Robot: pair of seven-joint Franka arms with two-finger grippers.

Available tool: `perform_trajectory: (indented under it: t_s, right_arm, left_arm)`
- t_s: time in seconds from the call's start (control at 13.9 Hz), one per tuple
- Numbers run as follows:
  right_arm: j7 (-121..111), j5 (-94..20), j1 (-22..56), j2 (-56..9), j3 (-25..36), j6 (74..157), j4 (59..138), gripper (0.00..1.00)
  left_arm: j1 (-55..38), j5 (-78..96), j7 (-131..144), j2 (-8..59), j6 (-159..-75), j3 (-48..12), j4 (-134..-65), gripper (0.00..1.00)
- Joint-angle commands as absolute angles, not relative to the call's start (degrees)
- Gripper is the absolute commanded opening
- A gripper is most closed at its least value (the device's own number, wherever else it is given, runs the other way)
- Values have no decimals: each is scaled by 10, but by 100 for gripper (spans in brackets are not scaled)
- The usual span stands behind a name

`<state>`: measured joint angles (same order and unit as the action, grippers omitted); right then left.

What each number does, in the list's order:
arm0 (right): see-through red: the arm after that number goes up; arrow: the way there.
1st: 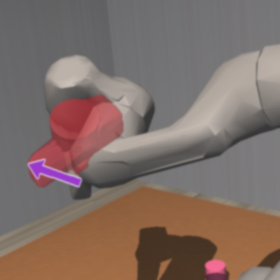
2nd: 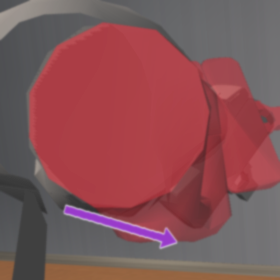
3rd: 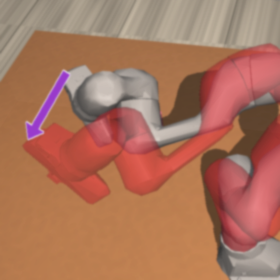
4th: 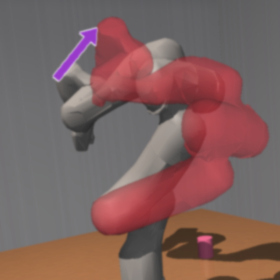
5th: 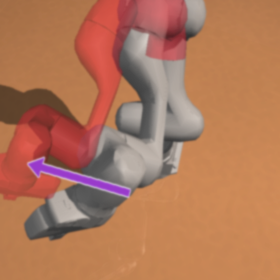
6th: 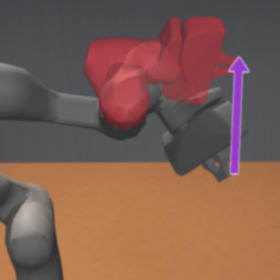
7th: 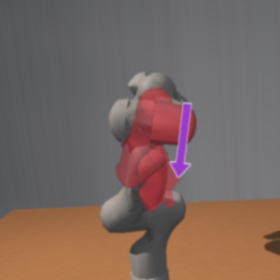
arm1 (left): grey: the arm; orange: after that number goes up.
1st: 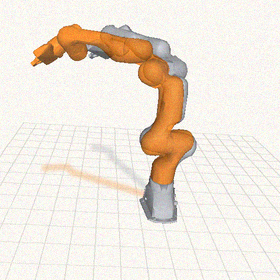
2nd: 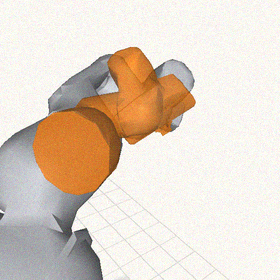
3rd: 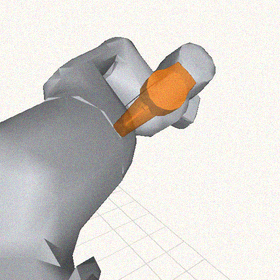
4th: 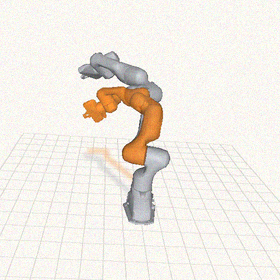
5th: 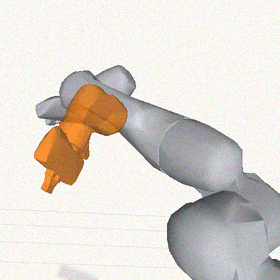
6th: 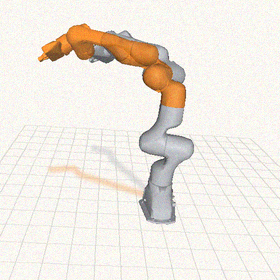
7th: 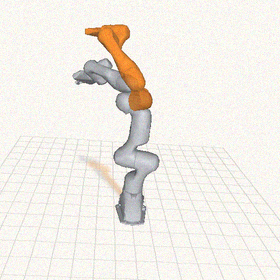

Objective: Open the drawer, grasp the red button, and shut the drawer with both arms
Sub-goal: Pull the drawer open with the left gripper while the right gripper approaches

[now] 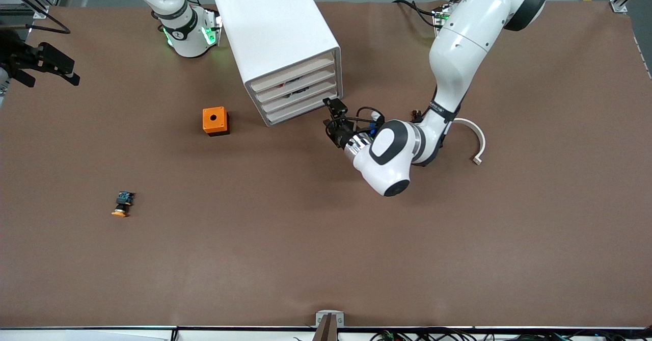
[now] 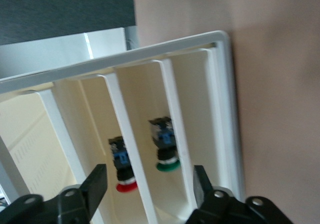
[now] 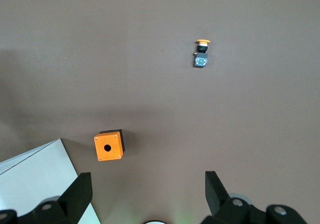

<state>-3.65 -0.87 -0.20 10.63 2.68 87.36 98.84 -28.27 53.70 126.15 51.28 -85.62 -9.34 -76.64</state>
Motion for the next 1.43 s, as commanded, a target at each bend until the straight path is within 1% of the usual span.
perform_trajectory:
  t_s: [0.0, 0.07, 0.22, 0.36, 0.43, 0.5, 0.57, 0.72, 0.79, 0.86, 1.0, 1.36]
  right_arm:
    - [-35, 1, -1, 88, 27, 867, 978, 100]
    - [-33, 2, -3, 73, 27, 867, 975, 100]
    - [-35, -1, -7, 28, 30, 866, 963, 100]
    - [-37, 4, -7, 14, 31, 871, 957, 100]
    - [-37, 4, -7, -16, 31, 868, 955, 100]
    - [-37, 4, -7, -25, 31, 869, 950, 100]
    - [-36, 3, -13, -35, 32, 870, 949, 100]
    - [-34, 3, -23, -51, 31, 870, 937, 99]
    - [-27, 3, -20, -51, 31, 872, 939, 99]
    - [-12, -6, -18, -51, 31, 870, 940, 99]
    - [100, -13, 0, -51, 26, 870, 939, 100]
    - [431, -19, 137, -51, 26, 884, 940, 100]
  left_arm:
    - [-291, 550, 1280, 519, -813, -112, -766, 68]
    - [-295, 549, 1280, 519, -801, -113, -772, 66]
    - [-301, 549, 1280, 519, -798, -113, -787, 66]
    - [-303, 549, 1281, 525, -798, -113, -789, 66]
    - [-307, 548, 1281, 532, -798, -113, -788, 65]
    - [-308, 548, 1281, 533, -798, -113, -788, 59]
    - [-313, 548, 1281, 534, -798, -113, -788, 50]
    - [-321, 548, 1280, 534, -797, -113, -788, 35]
    - [-325, 548, 1280, 534, -797, -113, -788, 31]
    - [-328, 548, 1281, 534, -796, -113, -788, 29]
    - [-334, 545, 1281, 535, -798, -113, -787, 26]
    - [-331, 540, 1276, 533, -798, -112, -785, 14]
